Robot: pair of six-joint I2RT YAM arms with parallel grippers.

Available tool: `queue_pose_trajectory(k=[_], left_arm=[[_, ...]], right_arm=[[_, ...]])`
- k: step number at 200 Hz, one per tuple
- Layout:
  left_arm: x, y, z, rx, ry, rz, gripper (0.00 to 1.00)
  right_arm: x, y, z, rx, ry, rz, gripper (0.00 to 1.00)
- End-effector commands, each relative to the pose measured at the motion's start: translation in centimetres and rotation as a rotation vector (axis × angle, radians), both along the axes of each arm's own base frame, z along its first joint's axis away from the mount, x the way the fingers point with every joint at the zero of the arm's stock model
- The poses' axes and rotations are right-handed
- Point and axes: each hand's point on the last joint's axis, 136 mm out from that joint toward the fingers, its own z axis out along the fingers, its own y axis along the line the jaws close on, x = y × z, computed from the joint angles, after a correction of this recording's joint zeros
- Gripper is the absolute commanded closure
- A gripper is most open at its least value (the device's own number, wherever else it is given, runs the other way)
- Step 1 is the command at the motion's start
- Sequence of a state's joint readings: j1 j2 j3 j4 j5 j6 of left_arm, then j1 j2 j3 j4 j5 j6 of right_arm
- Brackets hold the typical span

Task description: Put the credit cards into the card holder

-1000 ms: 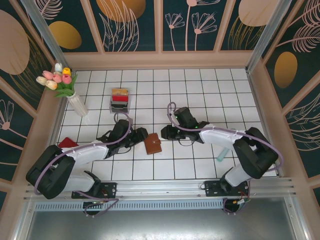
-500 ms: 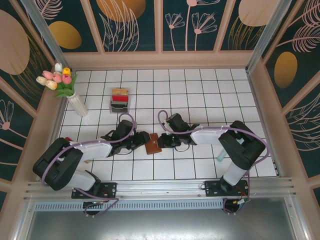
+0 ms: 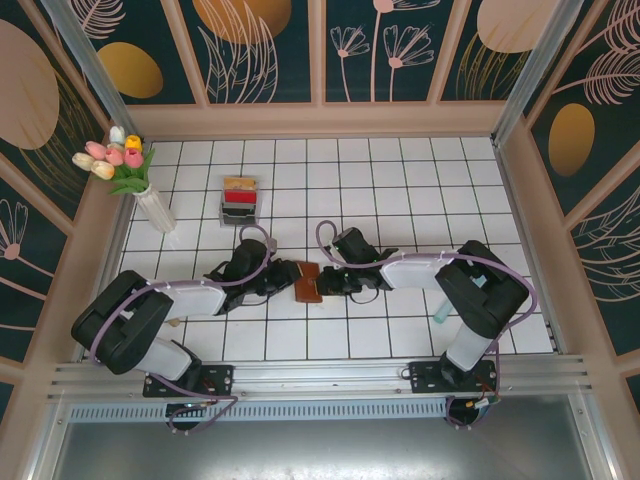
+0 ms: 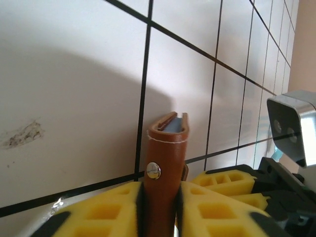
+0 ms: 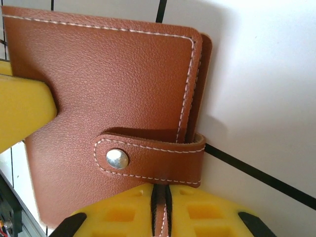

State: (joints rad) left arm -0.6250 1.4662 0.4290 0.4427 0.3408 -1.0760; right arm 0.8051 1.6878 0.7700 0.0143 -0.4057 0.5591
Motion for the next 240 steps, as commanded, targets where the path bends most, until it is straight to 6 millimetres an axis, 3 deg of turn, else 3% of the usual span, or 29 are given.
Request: queue_pose_trajectory(k=[1,47,105,135,170,200,240], left_arm=[[0.3,-0.7,2.3,-0.061,-0.076,-0.010,0.83],[0.4,-0.2,2.8,-0.090,-0.109,0.025,0.91],[0.5,-0.7,2.4,-0.112,-0.092,0.019,0.94],[0.6,-0.8,2.4,-0.120,-0.092,0.023,0.94],[1.0,-0.4,2.2,-0.102,-0.093,0.050,0.95],[1.0,-0.1,2.0,-0.088,-0.092,0.061,0.96],[1.1,0.9,1.8,-0.038,-0.100,0.093,0.98]], right_arm=[[0.9,-1.3,-0.9,-0.079,-0.016,-0.073,0.82],[3.2,0.2,4.2,0.015,-0.136,-0.148,0.57],[4.3,1.8,3.7,-0.058,-0.201,-0.150,0.44],[3.7,2.3,1.4,-0.137,-0.173,-0.111,0.44],[1.6,2.1,-1.3,-0.234,-0.162,-0.040,0.47],[1.0,-0.4,-3.7,-0.418,-0.172,-0.059,0.51],[0.7,-4.1,-4.7,-0.603,-0.211,-0.075,0.64]])
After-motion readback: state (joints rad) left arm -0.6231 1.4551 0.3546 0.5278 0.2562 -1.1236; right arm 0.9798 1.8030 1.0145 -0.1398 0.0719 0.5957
